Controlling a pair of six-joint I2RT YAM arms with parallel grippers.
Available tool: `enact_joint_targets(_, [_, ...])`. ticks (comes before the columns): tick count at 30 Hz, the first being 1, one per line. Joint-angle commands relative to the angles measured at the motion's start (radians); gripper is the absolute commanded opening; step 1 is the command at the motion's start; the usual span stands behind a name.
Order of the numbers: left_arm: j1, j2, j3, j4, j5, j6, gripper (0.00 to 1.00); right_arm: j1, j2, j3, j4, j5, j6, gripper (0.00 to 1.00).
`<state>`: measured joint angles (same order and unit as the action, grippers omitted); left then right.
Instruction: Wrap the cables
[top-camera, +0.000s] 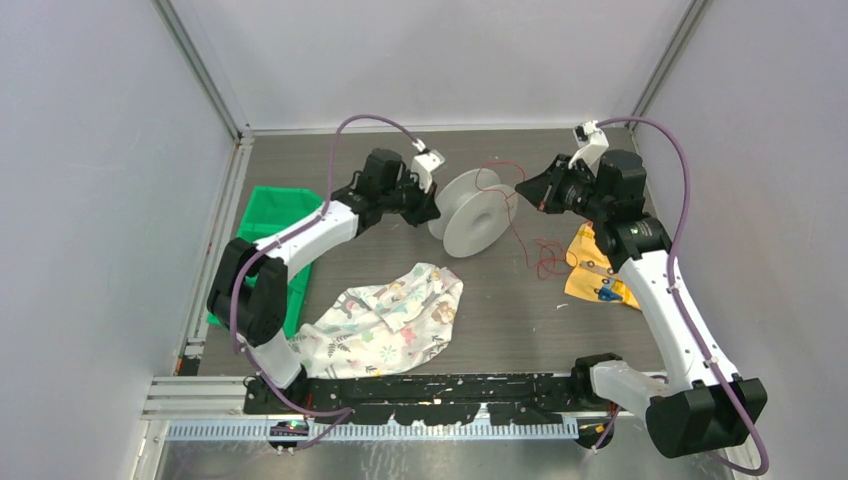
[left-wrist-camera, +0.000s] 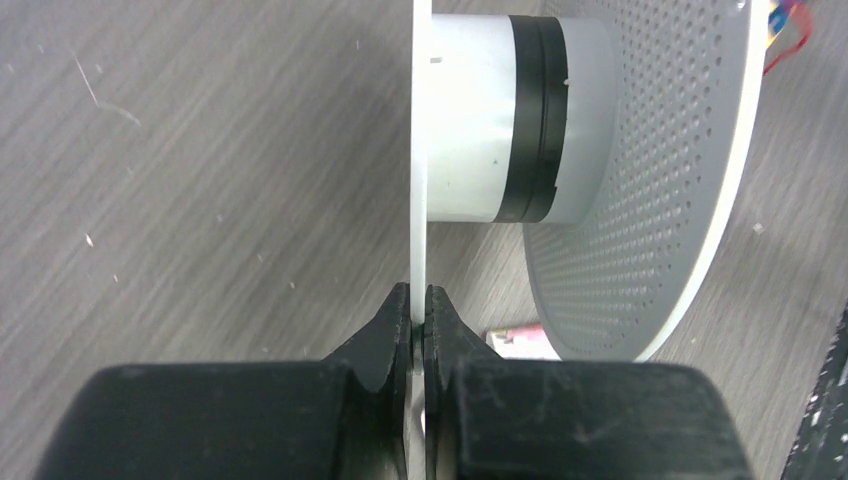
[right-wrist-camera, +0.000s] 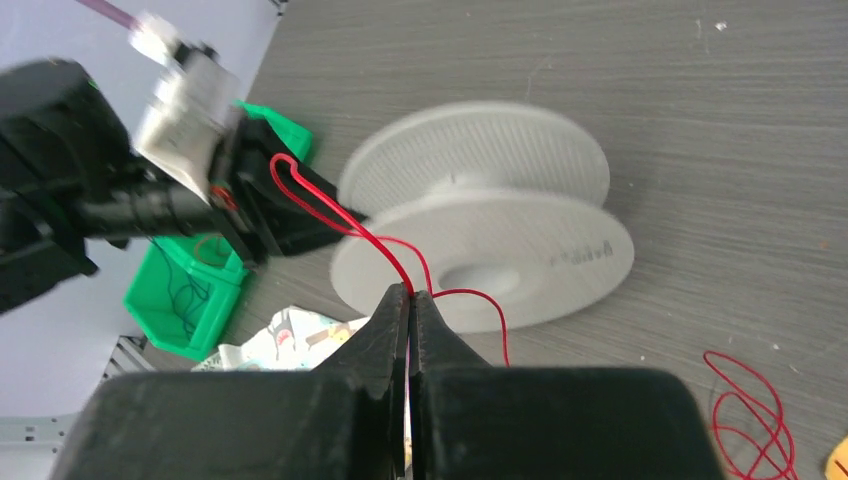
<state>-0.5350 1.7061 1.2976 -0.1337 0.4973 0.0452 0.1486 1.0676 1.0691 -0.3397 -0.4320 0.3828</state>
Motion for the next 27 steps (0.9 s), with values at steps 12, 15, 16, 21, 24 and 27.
enact_joint_targets(12, [-0.051,-0.023,0.007,-0.113,0.023,0.153,0.12,-0.001,0.032,0.032,0.085,-0.007,0.065,0.00])
enact_joint_targets(15, [-0.050,-0.030,0.006,-0.120,0.035,0.160,0.18,-0.001,0.039,0.031,0.080,-0.011,0.065,0.01])
enact_joint_targets(16, [-0.051,-0.034,0.005,-0.120,0.036,0.160,0.20,-0.001,0.040,0.031,0.079,-0.014,0.065,0.01])
enact_joint_targets(21, [-0.050,-0.041,0.016,-0.120,0.009,0.153,0.25,-0.001,0.050,0.029,0.074,-0.018,0.060,0.00])
enact_joint_targets(24, [-0.050,-0.041,0.026,-0.129,0.003,0.146,0.26,0.000,0.064,0.033,0.065,-0.040,0.057,0.01])
enact_joint_targets(27, [-0.050,-0.051,0.026,-0.120,-0.004,0.131,0.27,0.000,0.069,0.032,0.066,-0.047,0.060,0.01])
